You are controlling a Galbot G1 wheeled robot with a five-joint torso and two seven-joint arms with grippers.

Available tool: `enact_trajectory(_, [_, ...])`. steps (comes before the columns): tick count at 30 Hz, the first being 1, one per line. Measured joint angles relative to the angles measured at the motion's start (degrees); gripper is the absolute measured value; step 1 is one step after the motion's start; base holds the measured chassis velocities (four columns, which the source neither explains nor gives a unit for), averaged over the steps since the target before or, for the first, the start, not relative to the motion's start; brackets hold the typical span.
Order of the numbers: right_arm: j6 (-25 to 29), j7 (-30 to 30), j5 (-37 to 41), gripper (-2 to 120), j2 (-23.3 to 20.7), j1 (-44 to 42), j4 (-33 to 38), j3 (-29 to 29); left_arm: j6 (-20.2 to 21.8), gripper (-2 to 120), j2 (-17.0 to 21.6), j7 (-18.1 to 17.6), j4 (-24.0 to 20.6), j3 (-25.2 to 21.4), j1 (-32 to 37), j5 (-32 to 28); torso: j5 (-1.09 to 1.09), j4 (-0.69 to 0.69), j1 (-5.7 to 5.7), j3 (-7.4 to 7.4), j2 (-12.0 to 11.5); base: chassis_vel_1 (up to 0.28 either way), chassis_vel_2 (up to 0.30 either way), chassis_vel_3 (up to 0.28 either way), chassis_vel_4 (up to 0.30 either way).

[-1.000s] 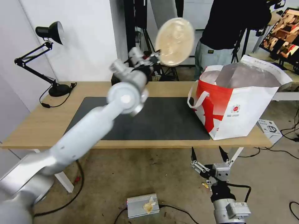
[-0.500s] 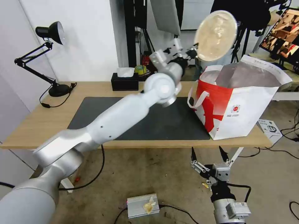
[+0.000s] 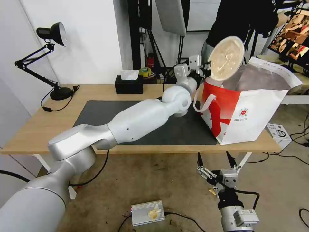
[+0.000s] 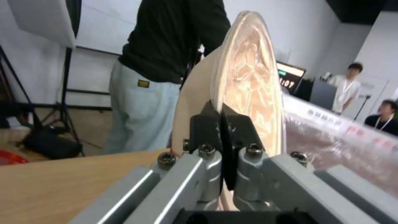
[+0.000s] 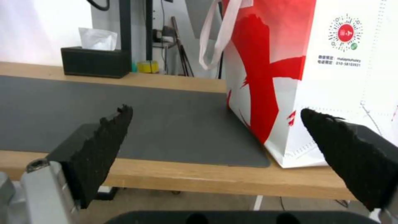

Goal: Pick up the trash from the table and place it into the takeout bag.

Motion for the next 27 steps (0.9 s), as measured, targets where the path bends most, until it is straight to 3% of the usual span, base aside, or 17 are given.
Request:
enact_trajectory(6, [0.0,0.0,0.0,100,0.0,0.0,0.0,0.0,0.17,0,0.4,5.88,3.73,3.04,-0.89,5.07,-0.01,0.02,0.0,0.0,0.0,0.0,0.0,0.0,0.0])
enact_trajectory(14, [0.0,0.0,0.0,100,0.0,0.0,0.0,0.0,-0.22,0,0.29,10.24,6.6,4.47,-1.12,7.47,-0.01,0.02,0.0,0.0,0.0,0.0,0.0,0.0,0.0])
enact_trajectory(25, [0.0,0.0,0.0,100,0.0,0.0,0.0,0.0,-2.16,0,1.29,16.22,6.43,5.19,-1.92,9.6,-0.01,0.0,0.0,0.0,0.0,0.0,0.0,0.0,0.0])
enact_trajectory(27, [0.0,0.0,0.0,100,0.0,0.0,0.0,0.0,-2.69,7,2.22,17.16,5.17,5.58,-2.34,9.65,-0.01,0.0,0.0,0.0,0.0,0.0,0.0,0.0,0.0])
